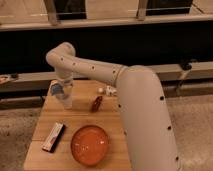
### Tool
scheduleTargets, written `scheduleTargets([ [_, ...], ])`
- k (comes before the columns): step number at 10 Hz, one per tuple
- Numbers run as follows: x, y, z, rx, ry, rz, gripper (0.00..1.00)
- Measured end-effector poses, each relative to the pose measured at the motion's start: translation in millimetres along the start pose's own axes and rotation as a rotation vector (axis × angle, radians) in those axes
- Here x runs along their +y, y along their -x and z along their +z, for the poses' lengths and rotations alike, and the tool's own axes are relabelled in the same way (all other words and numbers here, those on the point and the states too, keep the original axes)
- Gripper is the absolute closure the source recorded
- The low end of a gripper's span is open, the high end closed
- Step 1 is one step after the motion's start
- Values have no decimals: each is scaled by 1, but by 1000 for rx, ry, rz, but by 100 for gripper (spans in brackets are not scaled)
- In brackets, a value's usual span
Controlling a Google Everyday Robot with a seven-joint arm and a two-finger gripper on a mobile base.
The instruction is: Place the white sponge in the ceramic cup
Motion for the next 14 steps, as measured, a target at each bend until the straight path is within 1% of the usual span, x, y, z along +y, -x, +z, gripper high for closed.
scheduleTargets([
  [2,0,0,0,-1,1,1,51],
  [5,-1,1,-1,-4,2,2,43],
  [8,-2,1,-1,-6,4,5,22],
  [9,-1,1,-1,-7,4,5,20],
  [10,-1,1,-1,-7,4,6,20],
  [11,-1,1,-1,-7,4,8,24],
  [13,-2,1,-2,-8,4,9,41],
  [14,-1,1,-2,-8,4,10,42],
])
